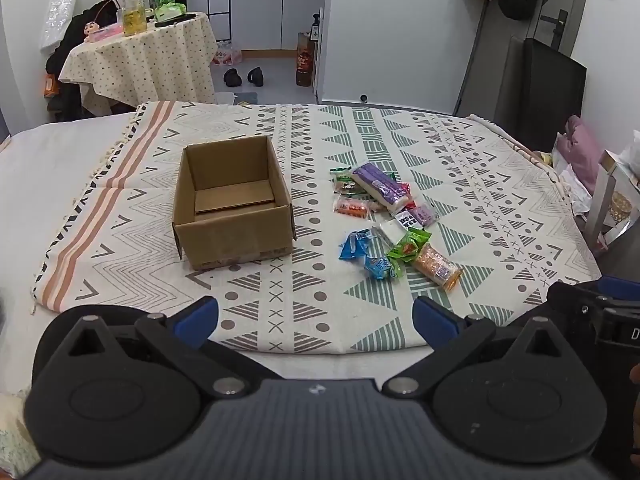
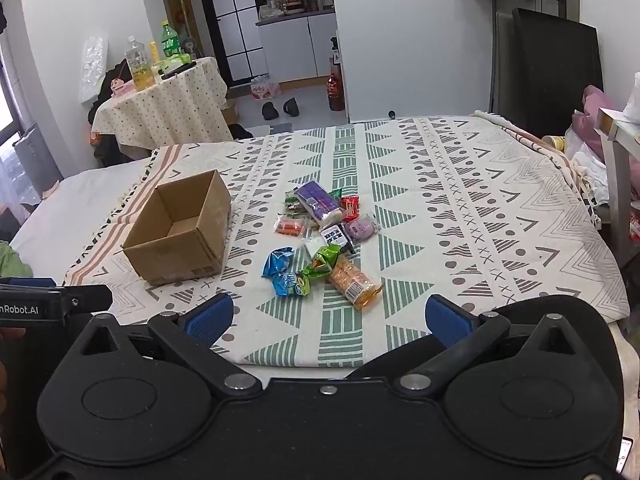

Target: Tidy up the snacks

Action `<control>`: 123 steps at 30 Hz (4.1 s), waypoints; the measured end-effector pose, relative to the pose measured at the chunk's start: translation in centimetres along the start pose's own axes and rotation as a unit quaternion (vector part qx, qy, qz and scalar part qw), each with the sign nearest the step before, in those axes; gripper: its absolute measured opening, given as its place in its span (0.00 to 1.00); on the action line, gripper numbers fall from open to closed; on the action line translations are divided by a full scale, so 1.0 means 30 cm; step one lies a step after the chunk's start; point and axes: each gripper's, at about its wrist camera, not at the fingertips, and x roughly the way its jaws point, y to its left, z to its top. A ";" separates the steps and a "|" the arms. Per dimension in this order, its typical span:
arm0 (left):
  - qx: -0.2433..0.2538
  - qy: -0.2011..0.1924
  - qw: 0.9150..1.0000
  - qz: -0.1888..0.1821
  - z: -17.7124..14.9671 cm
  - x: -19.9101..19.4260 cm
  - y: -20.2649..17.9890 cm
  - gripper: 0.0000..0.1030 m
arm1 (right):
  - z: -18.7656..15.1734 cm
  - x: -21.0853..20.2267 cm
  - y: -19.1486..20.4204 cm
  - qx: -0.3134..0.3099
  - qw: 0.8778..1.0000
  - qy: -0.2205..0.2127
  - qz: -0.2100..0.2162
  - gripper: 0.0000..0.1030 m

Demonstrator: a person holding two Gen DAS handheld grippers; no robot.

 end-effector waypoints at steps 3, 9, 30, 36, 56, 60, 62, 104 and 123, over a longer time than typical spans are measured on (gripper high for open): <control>0.004 0.001 1.000 0.002 0.002 0.001 -0.004 1.00 | 0.000 -0.006 0.003 -0.001 1.000 0.001 -0.001 1.00; 0.001 0.002 1.000 -0.001 -0.002 -0.002 -0.001 1.00 | 0.002 -0.011 0.000 -0.001 1.000 -0.001 -0.002 1.00; -0.002 -0.002 1.000 -0.011 0.002 -0.023 0.000 1.00 | 0.006 -0.026 -0.005 0.000 1.000 -0.004 -0.008 1.00; -0.002 -0.002 1.000 -0.011 -0.001 -0.023 0.000 1.00 | 0.007 -0.027 -0.005 -0.001 1.000 -0.004 -0.008 1.00; -0.007 0.006 1.000 -0.017 0.011 0.007 -0.006 1.00 | 0.003 0.005 -0.012 -0.003 1.000 0.003 -0.014 1.00; -0.008 0.012 1.000 -0.019 0.020 0.032 -0.008 1.00 | 0.003 0.022 -0.018 -0.002 1.000 0.006 -0.012 1.00; -0.008 0.017 1.000 -0.019 0.025 0.046 -0.010 1.00 | 0.003 0.033 -0.021 -0.002 1.000 0.008 -0.011 1.00; -0.087 0.095 0.990 -0.063 0.143 0.532 -0.106 0.67 | 0.082 0.509 -0.169 0.042 0.990 0.120 0.059 0.61; -0.114 0.175 0.976 -0.059 0.154 0.838 -0.155 0.52 | 0.084 0.759 -0.207 0.051 0.980 0.181 0.059 0.48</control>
